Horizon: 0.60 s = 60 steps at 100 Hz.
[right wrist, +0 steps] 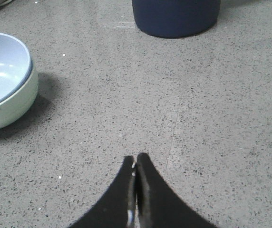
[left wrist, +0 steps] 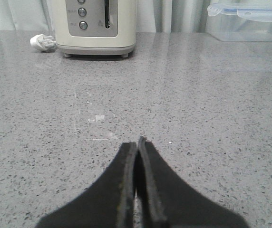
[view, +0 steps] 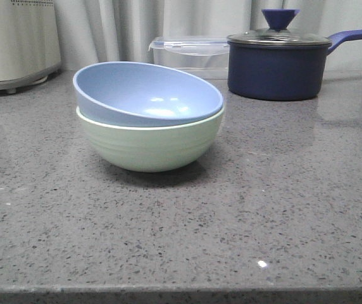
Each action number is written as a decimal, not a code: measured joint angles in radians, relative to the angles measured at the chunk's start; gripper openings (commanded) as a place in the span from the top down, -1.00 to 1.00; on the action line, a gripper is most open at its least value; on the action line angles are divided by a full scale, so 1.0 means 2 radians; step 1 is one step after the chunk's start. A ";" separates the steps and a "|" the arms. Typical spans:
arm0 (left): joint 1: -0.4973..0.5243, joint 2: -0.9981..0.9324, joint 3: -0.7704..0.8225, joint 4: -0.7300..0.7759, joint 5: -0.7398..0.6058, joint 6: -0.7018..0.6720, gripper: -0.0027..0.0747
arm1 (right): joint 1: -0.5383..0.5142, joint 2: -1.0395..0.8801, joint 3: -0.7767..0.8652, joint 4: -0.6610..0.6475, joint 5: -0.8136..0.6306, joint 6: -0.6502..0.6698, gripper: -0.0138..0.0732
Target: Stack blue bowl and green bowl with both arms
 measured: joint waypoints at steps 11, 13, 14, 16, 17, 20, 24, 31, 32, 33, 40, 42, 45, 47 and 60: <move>0.000 0.000 0.000 0.000 0.000 0.000 0.98 | 0.000 0.000 0.009 0.000 -0.005 0.000 0.84; 0.000 0.000 0.000 0.000 0.000 0.000 0.98 | 0.000 0.000 0.011 0.000 -0.008 0.000 0.84; 0.000 0.000 0.000 0.000 0.000 0.000 0.98 | 0.000 0.000 0.013 -0.001 -0.008 0.000 0.84; 0.000 0.000 0.000 0.000 0.000 0.000 0.98 | 0.000 0.000 0.017 -0.001 -0.011 0.000 0.84; 0.000 0.000 0.000 0.000 0.000 0.000 0.98 | 0.000 0.000 0.019 -0.001 -0.013 0.000 0.84; 0.000 0.000 0.000 0.000 0.000 0.000 0.98 | -0.001 0.000 0.024 -0.002 -0.019 0.000 0.84; 0.000 0.000 0.000 0.000 0.000 0.000 0.98 | -0.005 0.000 0.034 -0.002 -0.031 0.000 0.84; 0.000 0.000 0.000 0.000 0.000 0.000 0.98 | -0.017 -0.001 0.052 -0.002 -0.055 0.000 0.84; 0.000 0.000 0.000 0.000 0.000 0.000 0.98 | -0.018 -0.002 0.056 -0.003 -0.057 0.000 0.84; 0.000 0.000 0.000 0.000 0.000 0.000 0.98 | -0.021 -0.002 0.058 -0.003 -0.060 0.000 0.84; 0.000 0.000 0.000 0.000 0.000 0.000 0.98 | -0.037 -0.011 0.077 -0.003 -0.087 0.000 0.84; 0.000 0.000 0.000 0.000 0.000 0.000 0.98 | -0.041 -0.014 0.083 -0.003 -0.097 0.000 0.84; 0.000 0.000 0.000 0.000 0.000 0.000 0.98 | -0.050 -0.018 0.091 -0.003 -0.113 0.000 0.84; 0.000 0.000 0.000 0.000 0.000 0.000 0.98 | -0.055 -0.022 0.097 -0.003 -0.120 0.000 0.84; 0.000 0.000 0.000 0.000 0.000 0.000 0.98 | -0.087 -0.046 0.137 -0.003 -0.174 0.000 0.84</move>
